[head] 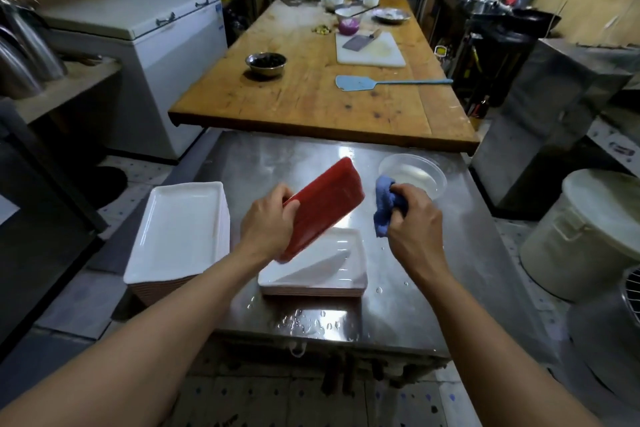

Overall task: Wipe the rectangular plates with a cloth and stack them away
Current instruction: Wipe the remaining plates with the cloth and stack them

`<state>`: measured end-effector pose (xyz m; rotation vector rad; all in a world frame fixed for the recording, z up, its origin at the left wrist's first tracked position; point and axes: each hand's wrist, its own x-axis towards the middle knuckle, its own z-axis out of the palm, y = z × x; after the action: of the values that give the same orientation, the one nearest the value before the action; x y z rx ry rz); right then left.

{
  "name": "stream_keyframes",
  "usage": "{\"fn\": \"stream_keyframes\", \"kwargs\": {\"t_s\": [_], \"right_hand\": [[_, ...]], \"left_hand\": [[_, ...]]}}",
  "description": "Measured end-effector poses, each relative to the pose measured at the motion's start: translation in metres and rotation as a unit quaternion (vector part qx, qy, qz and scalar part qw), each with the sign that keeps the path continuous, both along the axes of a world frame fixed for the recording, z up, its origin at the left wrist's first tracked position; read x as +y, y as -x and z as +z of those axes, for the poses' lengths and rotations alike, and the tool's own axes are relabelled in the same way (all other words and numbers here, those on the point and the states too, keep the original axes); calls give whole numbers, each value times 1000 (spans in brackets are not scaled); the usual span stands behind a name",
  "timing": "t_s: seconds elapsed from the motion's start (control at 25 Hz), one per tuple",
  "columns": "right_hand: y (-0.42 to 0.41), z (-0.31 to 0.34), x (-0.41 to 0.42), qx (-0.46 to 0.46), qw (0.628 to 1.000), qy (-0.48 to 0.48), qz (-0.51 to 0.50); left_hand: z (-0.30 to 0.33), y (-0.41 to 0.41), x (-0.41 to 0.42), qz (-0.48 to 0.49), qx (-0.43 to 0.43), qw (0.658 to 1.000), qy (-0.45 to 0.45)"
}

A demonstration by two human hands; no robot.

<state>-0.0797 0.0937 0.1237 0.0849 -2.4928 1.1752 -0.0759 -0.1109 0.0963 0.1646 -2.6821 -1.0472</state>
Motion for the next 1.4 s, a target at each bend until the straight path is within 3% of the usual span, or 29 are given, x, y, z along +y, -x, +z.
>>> {"fn": "stream_keyframes", "kwargs": {"t_s": [0.16,0.28,0.4,0.72,0.92,1.12,1.4], "right_hand": [[5,43,-35,97,994,22,46],[8,68,-64,141,985,-3,99],[12,81,-89,182,971,-99,121],[18,88,-92,217,960,-124,129],[19,91,-73,144,982,19,124],[11,106,-78,67,985,111,118],[-25,69,-67,-42,970,180,158]], "left_hand": [[39,-14,-18,18,10,988,-155],[62,-28,-27,17,23,975,-221],[79,-38,-33,20,40,965,-258],[101,-53,-42,45,89,944,-314],[106,-51,-34,40,117,931,-345],[110,-43,-17,55,135,895,-421],[123,-23,-9,88,168,845,-500]]}}
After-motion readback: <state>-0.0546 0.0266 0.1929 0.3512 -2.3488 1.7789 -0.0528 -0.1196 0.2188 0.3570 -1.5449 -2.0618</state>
